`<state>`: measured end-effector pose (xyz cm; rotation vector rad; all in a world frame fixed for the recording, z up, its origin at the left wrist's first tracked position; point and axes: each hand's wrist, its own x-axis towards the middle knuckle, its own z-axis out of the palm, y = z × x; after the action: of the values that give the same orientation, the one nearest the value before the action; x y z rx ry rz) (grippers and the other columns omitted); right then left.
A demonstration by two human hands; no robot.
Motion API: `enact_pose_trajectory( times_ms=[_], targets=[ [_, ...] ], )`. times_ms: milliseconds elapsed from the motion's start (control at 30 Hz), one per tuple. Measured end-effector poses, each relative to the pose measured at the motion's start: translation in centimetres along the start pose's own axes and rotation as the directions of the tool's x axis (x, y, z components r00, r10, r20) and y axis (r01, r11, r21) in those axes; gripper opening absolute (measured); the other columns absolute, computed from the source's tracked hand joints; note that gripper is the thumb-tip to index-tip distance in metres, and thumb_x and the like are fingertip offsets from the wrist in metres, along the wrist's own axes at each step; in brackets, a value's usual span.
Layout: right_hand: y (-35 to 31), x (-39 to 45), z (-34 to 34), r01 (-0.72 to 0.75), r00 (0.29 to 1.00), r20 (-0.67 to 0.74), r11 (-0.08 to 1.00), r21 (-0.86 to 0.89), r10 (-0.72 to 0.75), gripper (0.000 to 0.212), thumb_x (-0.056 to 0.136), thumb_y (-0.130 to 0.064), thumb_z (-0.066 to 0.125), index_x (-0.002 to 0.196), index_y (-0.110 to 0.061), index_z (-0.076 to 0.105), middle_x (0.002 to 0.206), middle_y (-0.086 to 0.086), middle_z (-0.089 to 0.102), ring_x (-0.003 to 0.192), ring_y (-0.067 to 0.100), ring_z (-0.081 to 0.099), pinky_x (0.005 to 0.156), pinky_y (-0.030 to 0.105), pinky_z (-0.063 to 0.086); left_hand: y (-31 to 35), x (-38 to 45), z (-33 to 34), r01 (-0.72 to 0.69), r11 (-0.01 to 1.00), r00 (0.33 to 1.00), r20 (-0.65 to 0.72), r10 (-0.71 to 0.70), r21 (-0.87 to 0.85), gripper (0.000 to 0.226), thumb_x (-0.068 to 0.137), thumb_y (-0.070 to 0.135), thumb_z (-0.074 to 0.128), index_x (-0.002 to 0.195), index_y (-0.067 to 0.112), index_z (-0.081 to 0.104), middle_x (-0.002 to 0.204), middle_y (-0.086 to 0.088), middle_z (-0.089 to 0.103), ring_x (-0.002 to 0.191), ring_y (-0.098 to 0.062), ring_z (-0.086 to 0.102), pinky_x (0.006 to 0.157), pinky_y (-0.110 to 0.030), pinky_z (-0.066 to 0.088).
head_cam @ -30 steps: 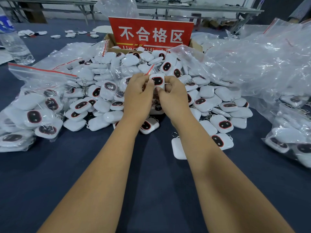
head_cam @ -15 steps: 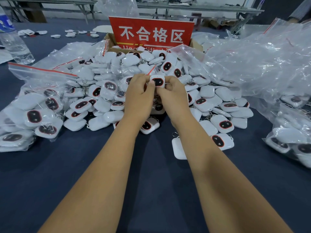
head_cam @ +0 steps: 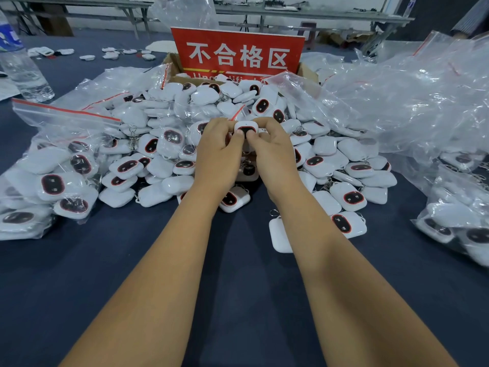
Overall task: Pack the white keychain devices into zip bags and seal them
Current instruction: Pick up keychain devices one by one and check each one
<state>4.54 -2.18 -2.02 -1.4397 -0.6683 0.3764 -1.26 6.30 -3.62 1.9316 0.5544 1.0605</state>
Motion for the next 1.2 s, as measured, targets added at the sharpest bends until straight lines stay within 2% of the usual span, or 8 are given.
enact_pose_trajectory(
  times_ms=[167, 300, 467, 767, 867, 1033, 1133, 1200],
  targets=[
    [-0.04, -0.01, 0.0, -0.004, 1.0, 0.005, 1.0, -0.028, 0.004, 0.014, 0.098, -0.009, 0.051, 0.095, -0.019, 0.06, 0.098, 0.022, 0.07, 0.081, 0.016, 0.063, 0.075, 0.031, 0.053, 0.06, -0.08, 0.04, 0.006, 1.0, 1.0, -0.003, -0.006, -0.002, 0.016, 0.094, 0.021, 0.051, 0.087, 0.011, 0.062, 0.095, 0.0, 0.056, 0.083, -0.003, 0.049, 0.07, -0.007, 0.037],
    [-0.05, 0.0, 0.17, -0.012, 1.0, -0.01, 1.0, 0.002, 0.012, 0.012, 0.098, -0.009, 0.052, 0.097, -0.018, 0.061, 0.096, 0.021, 0.07, 0.081, 0.015, 0.063, 0.073, 0.029, 0.053, 0.26, -0.19, -0.05, 0.014, 1.0, 1.0, 0.007, -0.014, -0.011, 0.015, 0.094, 0.022, 0.052, 0.081, 0.025, 0.058, 0.091, 0.009, 0.053, 0.081, 0.004, 0.048, 0.07, -0.007, 0.037],
    [0.08, 0.12, 0.24, -0.03, 0.999, -0.021, 0.999, 0.018, 0.03, 0.011, 0.097, -0.009, 0.053, 0.1, -0.015, 0.061, 0.087, 0.01, 0.069, 0.08, 0.014, 0.063, 0.077, 0.036, 0.054, 0.24, -0.13, -0.04, 0.014, 1.0, 1.0, 0.006, -0.014, 0.0, 0.014, 0.094, 0.021, 0.052, 0.086, 0.014, 0.061, 0.09, 0.008, 0.052, 0.081, 0.0, 0.047, 0.068, -0.008, 0.036],
    [-0.16, -0.24, 0.27, -0.016, 1.0, -0.01, 0.999, -0.048, 0.015, 0.013, 0.098, -0.012, 0.051, 0.096, -0.022, 0.06, 0.101, 0.02, 0.069, 0.08, 0.014, 0.061, 0.077, 0.036, 0.053, 0.33, -0.27, -0.03, 0.006, 0.998, 1.0, -0.009, -0.006, 0.056, 0.014, 0.095, 0.019, 0.052, 0.088, 0.011, 0.062, 0.092, 0.008, 0.052, 0.078, 0.003, 0.047, 0.068, -0.009, 0.038],
    [-0.18, -0.26, 0.22, -0.008, 1.0, -0.002, 0.998, -0.055, 0.008, 0.015, 0.099, -0.013, 0.051, 0.095, -0.025, 0.059, 0.097, 0.016, 0.07, 0.078, 0.01, 0.061, 0.07, 0.028, 0.052, 0.47, -0.32, -0.07, 0.018, 0.997, 1.0, -0.012, -0.017, 0.072, 0.014, 0.095, 0.019, 0.052, 0.085, 0.012, 0.059, 0.089, 0.011, 0.049, 0.076, 0.006, 0.046, 0.067, -0.009, 0.039],
    [-0.12, -0.11, 0.21, 0.001, 1.0, 0.004, 0.999, -0.043, 0.0, 0.015, 0.099, -0.013, 0.052, 0.094, -0.024, 0.06, 0.074, -0.005, 0.064, 0.06, -0.002, 0.057, 0.052, 0.011, 0.043, 0.58, -0.5, 0.09, 0.037, 0.993, 0.999, -0.035, -0.033, 0.111, 0.013, 0.097, 0.022, 0.05, 0.091, 0.013, 0.057, 0.092, 0.013, 0.046, 0.081, 0.001, 0.047, 0.069, -0.012, 0.038],
    [-0.05, 0.0, 0.31, -0.005, 1.0, -0.018, 1.0, -0.014, 0.005, 0.012, 0.099, -0.013, 0.052, 0.096, -0.022, 0.06, 0.092, 0.005, 0.07, 0.078, 0.007, 0.064, 0.06, 0.015, 0.05, 0.62, -0.56, 0.11, 0.027, 0.996, 1.0, -0.015, -0.026, 0.089, 0.012, 0.099, 0.025, 0.049, 0.096, 0.018, 0.059, 0.094, 0.014, 0.048, 0.083, 0.006, 0.048, 0.07, -0.008, 0.039],
    [0.04, 0.12, 0.37, 0.004, 0.998, -0.06, 1.0, 0.007, -0.004, 0.009, 0.099, -0.014, 0.052, 0.098, -0.019, 0.059, 0.098, 0.008, 0.07, 0.085, 0.014, 0.064, 0.07, 0.024, 0.054, 0.69, -0.54, -0.09, 0.019, 0.999, 1.0, -0.011, -0.019, 0.033, 0.013, 0.098, 0.022, 0.049, 0.1, 0.022, 0.061, 0.097, 0.015, 0.051, 0.085, 0.011, 0.048, 0.073, -0.004, 0.037]
  ],
)
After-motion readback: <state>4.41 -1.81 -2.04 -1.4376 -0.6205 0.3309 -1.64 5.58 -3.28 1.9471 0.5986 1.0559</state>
